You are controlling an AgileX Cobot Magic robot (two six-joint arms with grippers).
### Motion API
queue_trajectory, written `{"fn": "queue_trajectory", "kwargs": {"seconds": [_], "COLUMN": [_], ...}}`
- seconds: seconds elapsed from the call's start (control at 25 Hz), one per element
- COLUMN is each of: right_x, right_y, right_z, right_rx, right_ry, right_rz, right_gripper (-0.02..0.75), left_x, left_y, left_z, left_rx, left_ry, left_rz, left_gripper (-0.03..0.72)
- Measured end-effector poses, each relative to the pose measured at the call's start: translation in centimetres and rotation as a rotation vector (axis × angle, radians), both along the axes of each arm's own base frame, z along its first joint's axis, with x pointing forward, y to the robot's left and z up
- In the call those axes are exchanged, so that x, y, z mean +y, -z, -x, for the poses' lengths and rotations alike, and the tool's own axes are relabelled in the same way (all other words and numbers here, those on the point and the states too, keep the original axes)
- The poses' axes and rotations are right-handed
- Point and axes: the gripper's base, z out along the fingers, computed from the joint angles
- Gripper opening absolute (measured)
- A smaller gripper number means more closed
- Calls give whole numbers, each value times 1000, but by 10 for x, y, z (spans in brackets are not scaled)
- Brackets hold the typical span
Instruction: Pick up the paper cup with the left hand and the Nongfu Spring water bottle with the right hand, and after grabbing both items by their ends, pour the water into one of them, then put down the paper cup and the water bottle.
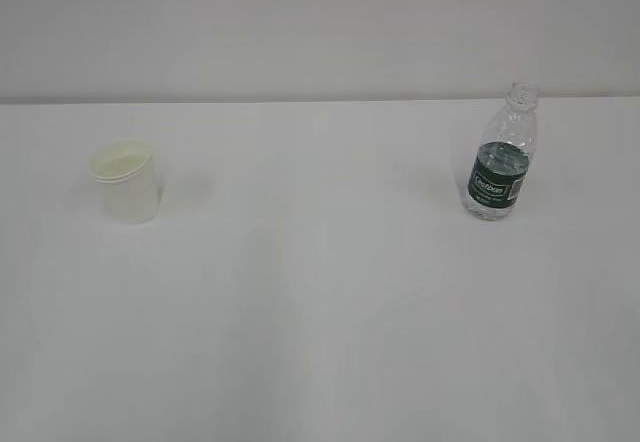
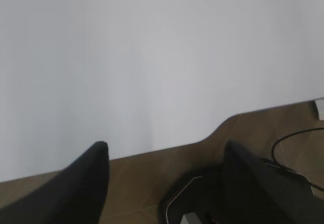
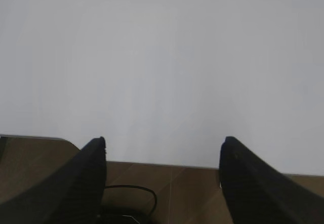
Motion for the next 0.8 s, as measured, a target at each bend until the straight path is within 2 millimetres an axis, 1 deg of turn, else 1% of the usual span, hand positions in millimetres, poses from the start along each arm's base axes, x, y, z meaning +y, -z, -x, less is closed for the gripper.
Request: {"fn": "queue_trajectory", "kwargs": {"seconds": [0.28, 0.68, 0.8], "right_x": [-1, -9, -10], "right_y": [-1, -3, -2], "right_z": [3, 38, 43], "right_rx": [-20, -247, -273], "right_ry": [0, 1, 2], "right_rz": [-5, -55, -61], "right_gripper": [522, 521, 521], "left_x": [1, 7, 10], "left_y": [-3, -8, -10], "left_z": [9, 33, 42], "left_rx": [-72, -226, -286], "left_ry": [4, 5, 6], "left_rz": [38, 80, 96], "left_gripper": [498, 485, 484]}}
